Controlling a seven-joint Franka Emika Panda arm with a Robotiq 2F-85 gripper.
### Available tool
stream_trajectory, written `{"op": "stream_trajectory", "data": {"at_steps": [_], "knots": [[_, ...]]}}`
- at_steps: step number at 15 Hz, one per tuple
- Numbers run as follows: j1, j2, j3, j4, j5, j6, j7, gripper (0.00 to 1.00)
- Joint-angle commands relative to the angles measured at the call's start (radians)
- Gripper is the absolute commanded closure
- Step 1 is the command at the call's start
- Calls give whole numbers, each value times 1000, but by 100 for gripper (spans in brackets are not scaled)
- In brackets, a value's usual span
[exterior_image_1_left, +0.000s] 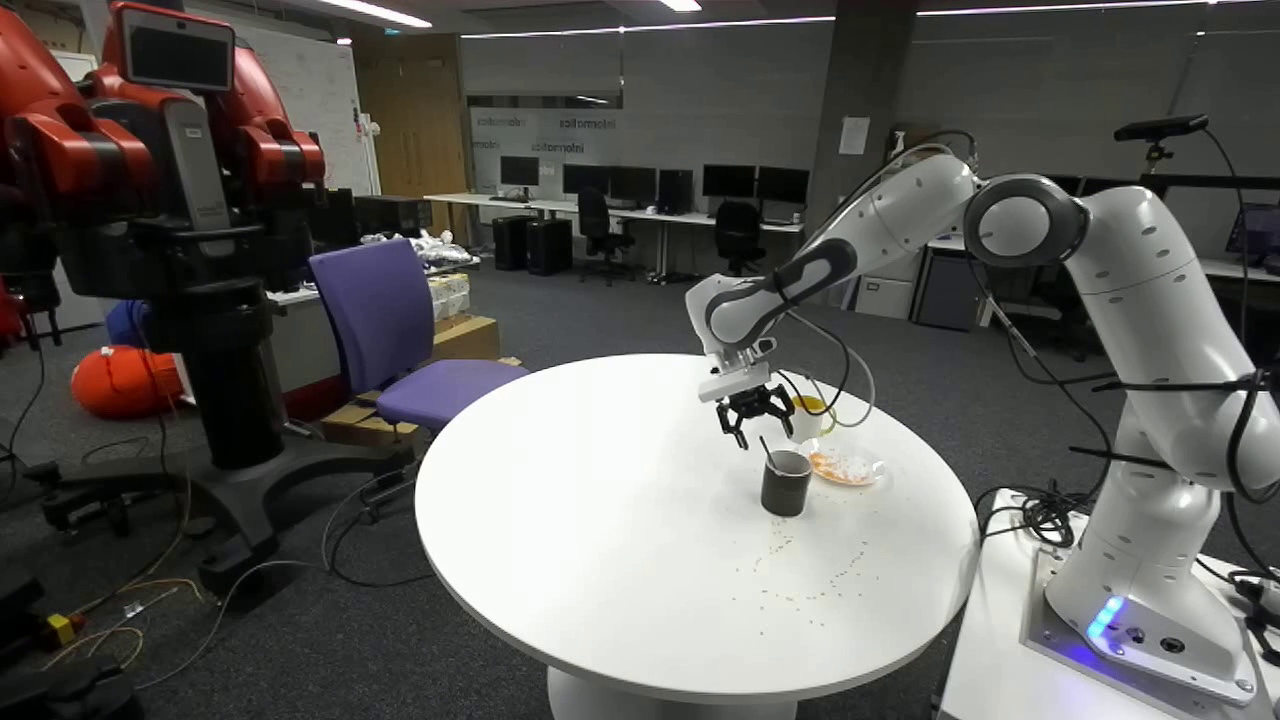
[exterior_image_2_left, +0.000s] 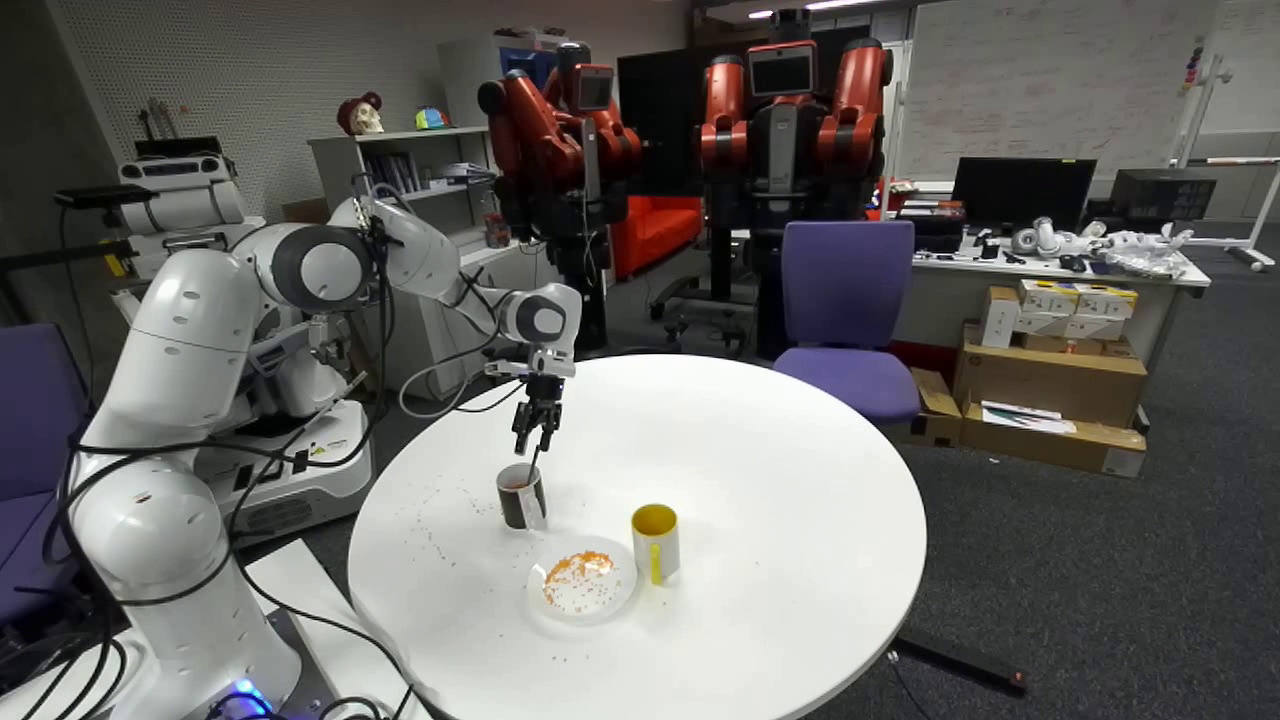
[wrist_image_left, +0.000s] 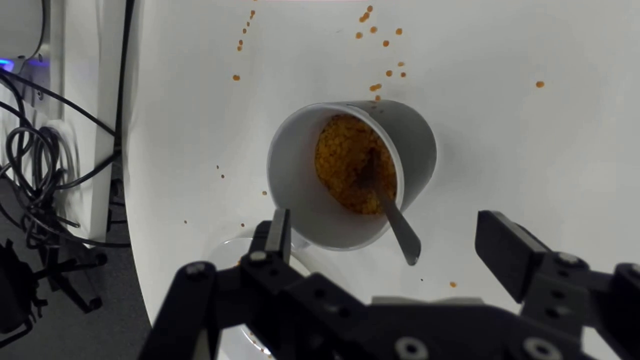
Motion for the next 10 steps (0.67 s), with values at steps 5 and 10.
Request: {"op": "stream_trajectory", "data": {"at_steps": [5, 10], "knots": [[7, -26, -16, -45, -14, 47, 20, 0], [5, -33, -18, -69, -9, 100, 17, 0]]}}
